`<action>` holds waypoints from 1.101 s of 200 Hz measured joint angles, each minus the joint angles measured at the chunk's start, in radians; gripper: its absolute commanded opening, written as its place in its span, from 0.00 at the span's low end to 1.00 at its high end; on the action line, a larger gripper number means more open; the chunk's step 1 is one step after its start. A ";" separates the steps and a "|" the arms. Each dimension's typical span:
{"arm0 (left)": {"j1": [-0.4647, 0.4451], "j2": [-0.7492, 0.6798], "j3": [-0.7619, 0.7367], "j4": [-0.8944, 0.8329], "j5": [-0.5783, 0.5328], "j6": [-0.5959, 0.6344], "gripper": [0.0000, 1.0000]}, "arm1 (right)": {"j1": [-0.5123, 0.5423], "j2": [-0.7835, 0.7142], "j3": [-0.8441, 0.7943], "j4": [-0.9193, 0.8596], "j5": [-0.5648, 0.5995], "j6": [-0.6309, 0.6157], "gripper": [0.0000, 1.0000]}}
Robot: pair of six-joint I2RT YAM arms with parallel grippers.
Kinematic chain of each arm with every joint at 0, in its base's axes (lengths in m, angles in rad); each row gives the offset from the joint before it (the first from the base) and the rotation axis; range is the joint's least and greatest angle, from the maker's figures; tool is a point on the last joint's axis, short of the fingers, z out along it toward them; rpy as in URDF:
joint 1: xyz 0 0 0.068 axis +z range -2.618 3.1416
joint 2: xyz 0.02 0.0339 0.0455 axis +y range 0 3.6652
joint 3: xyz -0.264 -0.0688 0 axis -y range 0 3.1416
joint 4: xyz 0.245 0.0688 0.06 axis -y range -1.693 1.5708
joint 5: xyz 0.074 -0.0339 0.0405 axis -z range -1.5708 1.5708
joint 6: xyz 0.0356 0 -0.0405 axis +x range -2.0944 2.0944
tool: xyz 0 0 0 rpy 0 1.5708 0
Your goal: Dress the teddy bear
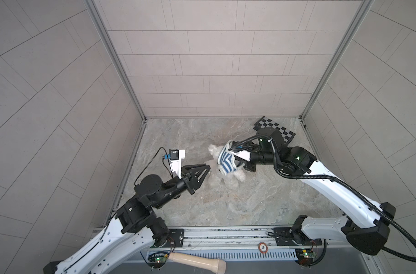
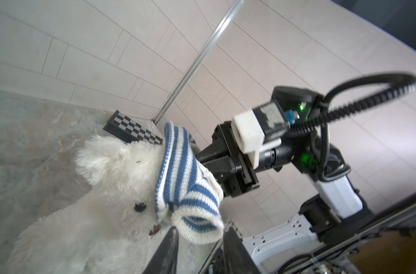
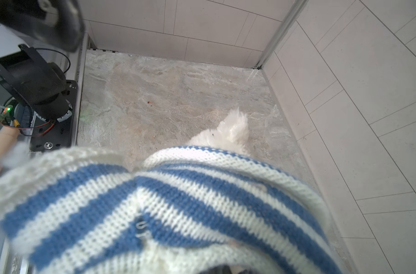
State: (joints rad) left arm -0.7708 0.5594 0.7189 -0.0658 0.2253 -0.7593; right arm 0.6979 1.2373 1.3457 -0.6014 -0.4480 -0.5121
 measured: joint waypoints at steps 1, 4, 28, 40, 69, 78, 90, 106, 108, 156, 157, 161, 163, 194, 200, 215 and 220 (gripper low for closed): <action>0.005 0.002 -0.001 0.003 0.006 -0.004 0.35 | -0.002 0.000 -0.002 0.002 -0.002 -0.002 0.00; 0.027 0.012 -0.006 0.014 0.025 -0.022 0.35 | -0.010 -0.002 -0.007 0.009 -0.013 -0.007 0.00; 0.122 0.095 -0.019 0.071 0.125 -0.103 0.34 | -0.050 -0.003 -0.019 0.054 -0.072 -0.060 0.00; 0.125 0.141 -0.018 0.082 0.165 -0.110 0.32 | -0.052 -0.003 -0.018 0.072 -0.095 -0.082 0.00; 0.125 0.217 -0.003 0.076 0.232 -0.105 0.27 | -0.052 0.008 -0.016 0.089 -0.131 -0.125 0.00; 0.124 0.234 0.011 0.077 0.248 -0.102 0.26 | -0.052 0.013 -0.016 0.090 -0.137 -0.136 0.00; 0.122 0.247 0.024 0.087 0.263 -0.098 0.25 | -0.052 0.017 -0.016 0.089 -0.142 -0.144 0.00; 0.113 0.254 0.031 0.108 0.276 -0.096 0.27 | -0.053 0.017 -0.016 0.089 -0.146 -0.152 0.00; 0.111 0.254 0.031 0.109 0.276 -0.096 0.28 | -0.053 0.017 -0.016 0.089 -0.146 -0.154 0.00; 0.053 0.256 0.035 0.114 0.270 -0.071 0.36 | -0.052 0.014 -0.028 0.097 -0.146 -0.165 0.00; 0.053 0.256 0.035 0.114 0.270 -0.071 0.36 | -0.052 0.014 -0.028 0.097 -0.146 -0.165 0.00; 0.050 0.256 0.035 0.114 0.269 -0.070 0.35 | -0.052 0.013 -0.028 0.097 -0.146 -0.166 0.00; 0.049 0.257 0.035 0.114 0.268 -0.070 0.35 | -0.052 0.013 -0.028 0.097 -0.146 -0.166 0.00; 0.045 0.265 0.041 0.114 0.252 -0.066 0.30 | -0.050 0.004 -0.028 0.098 -0.146 -0.170 0.00; 0.045 0.265 0.042 0.114 0.248 -0.063 0.29 | -0.048 0.001 -0.029 0.097 -0.146 -0.173 0.00; 0.045 0.264 0.044 0.113 0.235 -0.059 0.30 | -0.043 -0.008 -0.029 0.095 -0.146 -0.181 0.00; 0.045 0.263 0.044 0.112 0.228 -0.056 0.31 | -0.043 -0.010 -0.029 0.095 -0.147 -0.184 0.00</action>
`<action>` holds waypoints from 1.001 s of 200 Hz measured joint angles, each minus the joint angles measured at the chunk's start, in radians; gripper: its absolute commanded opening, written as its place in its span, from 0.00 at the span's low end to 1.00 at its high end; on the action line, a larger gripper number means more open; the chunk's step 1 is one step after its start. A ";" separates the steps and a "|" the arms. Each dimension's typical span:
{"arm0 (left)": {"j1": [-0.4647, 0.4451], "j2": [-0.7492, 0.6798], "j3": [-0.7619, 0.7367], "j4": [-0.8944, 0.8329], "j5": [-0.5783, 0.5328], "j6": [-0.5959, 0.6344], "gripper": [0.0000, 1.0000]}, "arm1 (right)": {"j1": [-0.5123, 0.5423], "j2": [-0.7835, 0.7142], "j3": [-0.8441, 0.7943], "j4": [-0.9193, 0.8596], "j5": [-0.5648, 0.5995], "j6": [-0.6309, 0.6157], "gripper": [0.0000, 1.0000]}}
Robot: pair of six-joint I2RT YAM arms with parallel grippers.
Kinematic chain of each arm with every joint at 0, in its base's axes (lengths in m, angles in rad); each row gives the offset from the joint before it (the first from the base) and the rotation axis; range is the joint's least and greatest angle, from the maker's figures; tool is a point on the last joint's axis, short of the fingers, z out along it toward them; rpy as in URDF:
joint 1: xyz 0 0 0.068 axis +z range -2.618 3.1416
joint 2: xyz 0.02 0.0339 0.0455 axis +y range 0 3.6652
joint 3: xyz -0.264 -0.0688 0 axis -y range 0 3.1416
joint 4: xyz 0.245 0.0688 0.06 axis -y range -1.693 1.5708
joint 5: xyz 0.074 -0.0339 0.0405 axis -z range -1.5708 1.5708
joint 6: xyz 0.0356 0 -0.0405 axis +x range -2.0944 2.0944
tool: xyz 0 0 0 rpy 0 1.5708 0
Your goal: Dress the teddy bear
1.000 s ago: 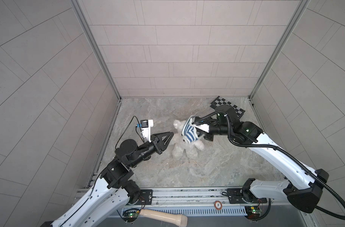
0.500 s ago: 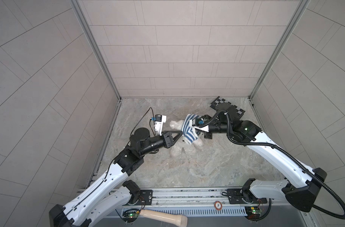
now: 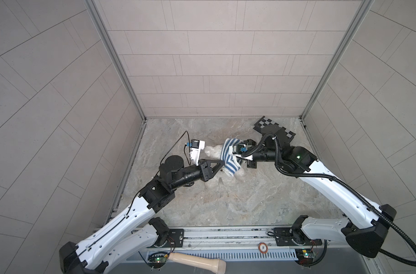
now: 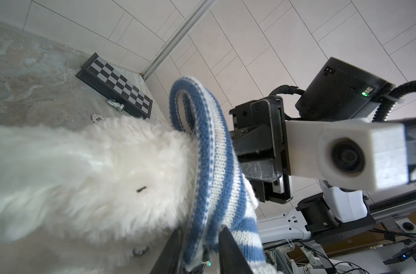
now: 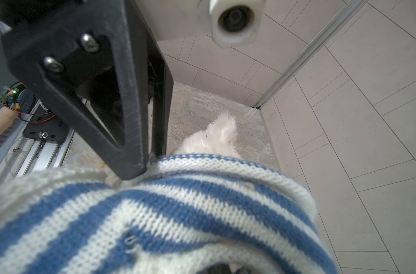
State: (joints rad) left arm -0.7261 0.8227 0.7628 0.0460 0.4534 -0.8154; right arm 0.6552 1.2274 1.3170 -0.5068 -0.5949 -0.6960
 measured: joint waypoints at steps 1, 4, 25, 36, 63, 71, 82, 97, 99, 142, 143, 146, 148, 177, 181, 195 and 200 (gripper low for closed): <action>0.000 0.000 0.000 0.000 -0.001 0.000 0.31 | 0.000 -0.001 0.000 0.000 0.000 0.000 0.00; 0.000 -0.001 0.000 -0.001 -0.005 0.002 0.32 | 0.001 -0.003 0.000 -0.001 0.000 -0.002 0.00; 0.000 -0.012 0.000 -0.013 -0.028 0.009 0.36 | 0.003 -0.014 -0.008 -0.002 0.000 -0.008 0.00; 0.000 -0.017 0.000 -0.019 -0.036 0.013 0.37 | 0.004 -0.017 -0.011 -0.004 0.000 -0.010 0.00; -0.001 -0.008 0.006 -0.022 -0.038 0.024 0.33 | 0.013 -0.017 -0.014 -0.009 0.001 -0.013 0.00; -0.005 -0.002 0.013 -0.025 -0.036 0.027 0.32 | 0.016 -0.017 -0.014 -0.010 0.002 -0.014 0.00; -0.011 0.007 0.021 -0.029 -0.035 0.031 0.28 | 0.020 -0.017 -0.014 -0.010 0.006 -0.015 0.00; -0.017 0.014 0.025 -0.032 -0.035 0.037 0.23 | 0.026 -0.017 -0.014 -0.010 0.014 -0.015 0.00; -0.017 0.014 0.025 -0.032 -0.035 0.034 0.23 | 0.026 -0.017 -0.014 -0.011 0.015 -0.016 0.00; -0.023 0.017 0.025 -0.045 -0.035 0.043 0.19 | 0.044 -0.015 -0.014 -0.021 0.047 -0.031 0.00; -0.023 0.017 0.025 -0.045 -0.035 0.043 0.18 | 0.044 -0.015 -0.014 -0.021 0.047 -0.031 0.00; -0.023 0.017 0.025 -0.046 -0.035 0.044 0.17 | 0.045 -0.015 -0.014 -0.021 0.048 -0.032 0.00; -0.023 0.017 0.025 -0.047 -0.035 0.043 0.17 | 0.046 -0.015 -0.014 -0.021 0.050 -0.033 0.00; -0.023 0.012 0.027 -0.071 -0.039 0.057 0.06 | 0.056 -0.015 -0.014 -0.023 0.067 -0.043 0.00; -0.023 0.010 0.029 -0.077 -0.040 0.056 0.05 | 0.057 -0.015 -0.014 -0.024 0.069 -0.045 0.00; -0.023 -0.003 0.040 -0.113 -0.052 0.069 0.02 | 0.064 -0.015 -0.014 -0.030 0.082 -0.057 0.00; -0.022 -0.008 0.043 -0.124 -0.056 0.075 0.01 | 0.067 -0.015 -0.014 -0.034 0.086 -0.061 0.00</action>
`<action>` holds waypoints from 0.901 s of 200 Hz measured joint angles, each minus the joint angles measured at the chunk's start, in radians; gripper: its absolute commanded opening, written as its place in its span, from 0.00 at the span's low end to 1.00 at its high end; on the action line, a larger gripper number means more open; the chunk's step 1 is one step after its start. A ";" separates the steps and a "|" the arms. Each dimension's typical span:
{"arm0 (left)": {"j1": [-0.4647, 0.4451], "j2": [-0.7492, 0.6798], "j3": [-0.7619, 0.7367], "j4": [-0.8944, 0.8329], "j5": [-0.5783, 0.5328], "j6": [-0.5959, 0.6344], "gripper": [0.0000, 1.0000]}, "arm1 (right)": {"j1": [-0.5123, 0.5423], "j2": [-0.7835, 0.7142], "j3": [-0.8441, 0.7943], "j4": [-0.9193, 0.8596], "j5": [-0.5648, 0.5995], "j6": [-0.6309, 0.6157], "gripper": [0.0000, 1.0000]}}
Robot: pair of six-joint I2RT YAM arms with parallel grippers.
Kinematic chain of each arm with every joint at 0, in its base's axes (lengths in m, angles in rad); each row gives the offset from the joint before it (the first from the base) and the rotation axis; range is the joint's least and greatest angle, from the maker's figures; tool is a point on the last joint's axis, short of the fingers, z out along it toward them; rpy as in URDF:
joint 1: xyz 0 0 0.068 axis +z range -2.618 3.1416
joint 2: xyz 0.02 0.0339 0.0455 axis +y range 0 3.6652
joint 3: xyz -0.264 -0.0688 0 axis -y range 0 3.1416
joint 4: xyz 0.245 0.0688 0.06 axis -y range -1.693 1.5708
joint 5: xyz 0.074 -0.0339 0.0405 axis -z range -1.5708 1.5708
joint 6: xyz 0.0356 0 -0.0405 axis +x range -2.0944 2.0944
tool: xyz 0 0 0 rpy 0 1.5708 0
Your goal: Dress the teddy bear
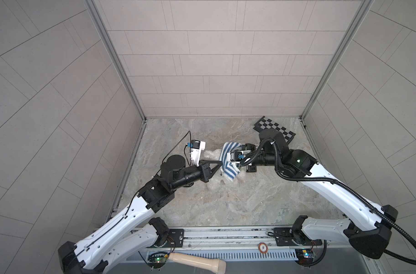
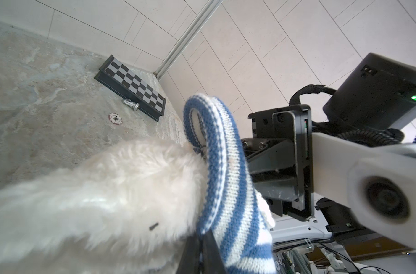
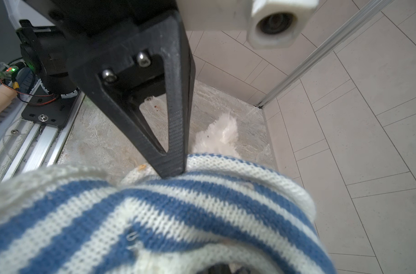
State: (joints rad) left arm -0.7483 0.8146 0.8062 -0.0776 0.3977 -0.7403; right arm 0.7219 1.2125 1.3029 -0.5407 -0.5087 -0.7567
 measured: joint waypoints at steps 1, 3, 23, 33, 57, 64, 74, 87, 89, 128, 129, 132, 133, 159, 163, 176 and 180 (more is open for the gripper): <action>0.001 -0.002 0.001 -0.002 0.000 0.000 0.00 | 0.000 0.000 0.000 0.000 0.001 -0.001 0.00; 0.003 -0.005 0.003 -0.008 0.000 0.002 0.00 | 0.001 0.000 0.000 -0.002 0.003 -0.003 0.00; 0.022 -0.026 0.008 -0.038 0.000 0.007 0.00 | 0.013 -0.001 0.000 -0.011 0.019 -0.019 0.00; 0.041 -0.032 0.008 -0.051 0.002 0.006 0.00 | 0.021 -0.002 0.000 -0.018 0.029 -0.029 0.00; 0.111 -0.046 0.008 -0.073 0.013 0.005 0.00 | 0.054 -0.002 0.000 -0.057 0.069 -0.060 0.00; 0.132 -0.050 0.010 -0.088 0.018 0.008 0.00 | 0.064 -0.003 0.000 -0.067 0.075 -0.068 0.00; 0.154 -0.051 0.021 -0.118 0.022 0.015 0.00 | 0.078 -0.008 0.000 -0.077 0.084 -0.078 0.00; 0.183 -0.047 0.048 -0.164 0.027 0.032 0.00 | 0.092 -0.023 0.000 -0.087 0.092 -0.085 0.00; 0.188 -0.046 0.052 -0.169 0.028 0.036 0.00 | 0.094 -0.027 0.000 -0.089 0.092 -0.085 0.00; 0.238 -0.025 0.080 -0.220 0.068 0.068 0.00 | 0.128 -0.118 0.000 -0.093 0.098 -0.089 0.00; 0.240 -0.024 0.080 -0.221 0.070 0.068 0.00 | 0.129 -0.122 0.000 -0.093 0.098 -0.089 0.00; 0.243 -0.021 0.080 -0.223 0.074 0.069 0.00 | 0.132 -0.129 0.000 -0.093 0.099 -0.089 0.00; 0.246 -0.019 0.080 -0.224 0.075 0.069 0.00 | 0.132 -0.130 0.000 -0.093 0.098 -0.089 0.00; 0.261 0.017 0.080 -0.232 0.107 0.085 0.00 | 0.144 -0.168 0.000 -0.093 0.102 -0.087 0.00; 0.261 0.019 0.080 -0.233 0.113 0.087 0.00 | 0.144 -0.172 0.000 -0.093 0.103 -0.085 0.00; 0.262 0.022 0.077 -0.233 0.134 0.089 0.00 | 0.144 -0.181 0.000 -0.092 0.104 -0.079 0.00; 0.263 0.022 0.076 -0.232 0.139 0.090 0.00 | 0.144 -0.184 0.000 -0.092 0.104 -0.076 0.00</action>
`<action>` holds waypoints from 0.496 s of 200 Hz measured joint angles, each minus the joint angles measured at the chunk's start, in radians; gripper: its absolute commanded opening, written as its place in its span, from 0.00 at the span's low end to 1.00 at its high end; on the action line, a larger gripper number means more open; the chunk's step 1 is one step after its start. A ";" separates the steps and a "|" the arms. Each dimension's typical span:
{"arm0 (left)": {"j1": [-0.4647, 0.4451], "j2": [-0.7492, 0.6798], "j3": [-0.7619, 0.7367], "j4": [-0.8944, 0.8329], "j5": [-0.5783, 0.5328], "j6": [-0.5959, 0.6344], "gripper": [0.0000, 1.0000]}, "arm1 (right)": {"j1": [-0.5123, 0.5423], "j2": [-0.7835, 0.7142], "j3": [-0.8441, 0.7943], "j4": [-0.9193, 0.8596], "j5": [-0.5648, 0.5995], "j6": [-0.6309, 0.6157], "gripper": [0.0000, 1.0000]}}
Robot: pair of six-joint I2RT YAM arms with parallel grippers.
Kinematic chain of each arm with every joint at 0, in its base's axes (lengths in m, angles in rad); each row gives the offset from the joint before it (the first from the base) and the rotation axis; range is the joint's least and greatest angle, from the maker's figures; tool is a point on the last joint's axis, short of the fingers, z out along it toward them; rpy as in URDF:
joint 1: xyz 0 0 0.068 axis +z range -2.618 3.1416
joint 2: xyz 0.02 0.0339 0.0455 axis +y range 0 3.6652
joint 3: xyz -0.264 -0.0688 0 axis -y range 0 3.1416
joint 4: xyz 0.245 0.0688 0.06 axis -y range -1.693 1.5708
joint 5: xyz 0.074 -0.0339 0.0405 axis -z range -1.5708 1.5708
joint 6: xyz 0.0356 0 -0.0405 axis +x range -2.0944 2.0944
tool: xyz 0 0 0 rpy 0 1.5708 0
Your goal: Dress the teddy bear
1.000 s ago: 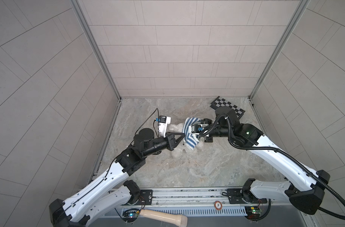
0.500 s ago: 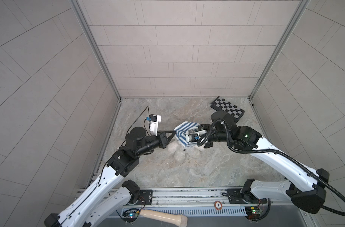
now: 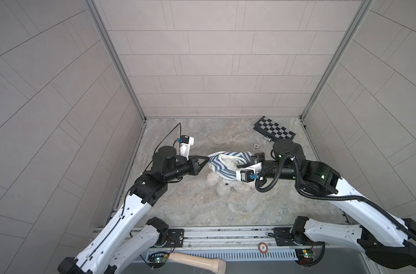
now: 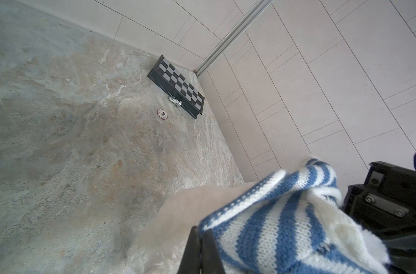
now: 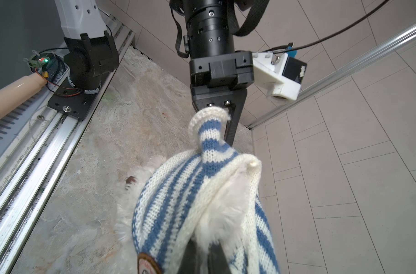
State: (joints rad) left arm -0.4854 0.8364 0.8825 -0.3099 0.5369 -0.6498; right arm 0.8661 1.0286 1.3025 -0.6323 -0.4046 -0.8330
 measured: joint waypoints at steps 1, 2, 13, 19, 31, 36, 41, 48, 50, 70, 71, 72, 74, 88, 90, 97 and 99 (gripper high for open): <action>0.000 0.000 0.000 0.000 0.001 0.000 0.00 | 0.000 0.000 0.000 0.000 0.000 0.000 0.00; 0.000 0.000 -0.001 0.001 0.004 0.000 0.00 | 0.000 -0.001 0.000 0.000 0.000 0.001 0.00; 0.001 -0.002 -0.009 0.006 0.023 0.004 0.00 | 0.000 -0.008 0.000 0.002 0.000 0.011 0.00; 0.001 -0.003 -0.014 0.007 0.032 0.007 0.00 | 0.000 -0.010 0.000 0.005 0.000 0.018 0.00; 0.001 -0.003 -0.022 0.002 0.048 0.021 0.00 | 0.000 -0.011 0.000 0.017 0.005 0.032 0.00; 0.001 -0.003 -0.025 -0.002 0.053 0.027 0.00 | 0.001 -0.011 0.000 0.021 0.008 0.037 0.00; 0.001 -0.003 -0.027 -0.005 0.059 0.034 0.00 | 0.002 -0.011 0.000 0.024 0.014 0.046 0.00; 0.001 -0.006 -0.031 -0.009 0.067 0.044 0.00 | 0.002 -0.010 0.000 0.024 0.023 0.054 0.00; 0.001 -0.006 -0.033 -0.010 0.068 0.047 0.00 | 0.002 -0.009 0.000 0.025 0.026 0.056 0.00; 0.002 -0.019 -0.053 -0.025 0.087 0.072 0.00 | 0.005 -0.001 0.000 0.032 0.057 0.085 0.00; 0.002 -0.020 -0.053 -0.026 0.087 0.073 0.00 | 0.005 0.000 0.000 0.032 0.059 0.086 0.00; 0.002 -0.020 -0.054 -0.026 0.088 0.075 0.00 | 0.005 0.000 0.000 0.032 0.061 0.087 0.00; 0.002 -0.022 -0.056 -0.028 0.090 0.077 0.00 | 0.005 0.001 0.001 0.032 0.063 0.088 0.00; 0.002 -0.033 -0.061 -0.051 0.092 0.097 0.00 | 0.005 0.009 0.002 0.035 0.095 0.107 0.00; 0.002 -0.034 -0.061 -0.054 0.092 0.100 0.00 | 0.005 0.010 0.002 0.035 0.098 0.109 0.00; 0.003 -0.041 -0.061 -0.066 0.092 0.113 0.00 | 0.006 0.012 0.002 0.038 0.113 0.118 0.00; 0.003 -0.042 -0.061 -0.070 0.091 0.117 0.00 | 0.006 0.012 0.002 0.039 0.117 0.121 0.00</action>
State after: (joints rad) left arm -0.4824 0.7940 0.8215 -0.3798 0.6277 -0.5331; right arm 0.8726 1.0405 1.3048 -0.5934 -0.2874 -0.7120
